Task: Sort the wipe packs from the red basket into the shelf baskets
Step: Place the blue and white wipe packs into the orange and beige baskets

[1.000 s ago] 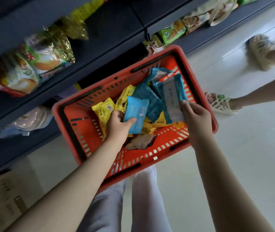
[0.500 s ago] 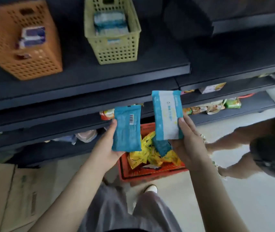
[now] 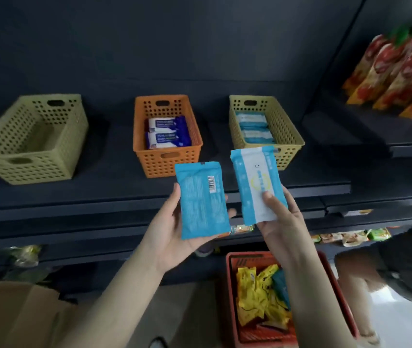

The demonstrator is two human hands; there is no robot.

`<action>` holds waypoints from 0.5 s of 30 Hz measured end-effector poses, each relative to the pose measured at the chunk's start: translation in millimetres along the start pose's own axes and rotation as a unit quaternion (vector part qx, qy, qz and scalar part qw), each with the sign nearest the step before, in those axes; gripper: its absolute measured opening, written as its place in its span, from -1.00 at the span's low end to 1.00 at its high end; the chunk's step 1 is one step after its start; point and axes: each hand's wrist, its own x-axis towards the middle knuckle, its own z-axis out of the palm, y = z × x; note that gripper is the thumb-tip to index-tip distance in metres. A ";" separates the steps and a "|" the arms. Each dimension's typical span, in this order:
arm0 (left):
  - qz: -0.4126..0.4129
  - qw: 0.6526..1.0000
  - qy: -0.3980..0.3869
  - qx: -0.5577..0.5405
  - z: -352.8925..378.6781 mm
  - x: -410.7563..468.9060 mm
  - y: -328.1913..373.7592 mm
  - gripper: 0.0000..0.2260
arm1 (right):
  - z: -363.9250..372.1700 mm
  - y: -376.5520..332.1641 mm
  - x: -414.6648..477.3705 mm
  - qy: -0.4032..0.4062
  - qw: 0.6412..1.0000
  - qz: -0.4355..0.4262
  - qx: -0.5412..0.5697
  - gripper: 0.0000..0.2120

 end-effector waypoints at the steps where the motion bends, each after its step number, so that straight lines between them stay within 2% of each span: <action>1: -0.002 1.000 -0.003 0.003 -4.0 -2.0 11.4 -0.46 | 9.2 6.4 2.8 0.013 1.000 -0.006 0.007 -0.60; 7: -0.002 0.998 0.006 0.058 -14.4 5.5 65.2 -0.47 | 44.3 21.3 24.4 0.088 0.995 -0.038 0.027 -0.61; 10: -0.016 0.995 0.008 0.103 -6.1 24.3 88.0 -0.50 | 55.6 12.2 38.2 0.152 0.983 -0.093 0.038 -0.65; 15: 0.011 0.960 0.073 0.270 19.7 76.5 115.7 -0.49 | 57.4 -31.7 83.0 0.247 0.948 -0.188 -0.066 -0.81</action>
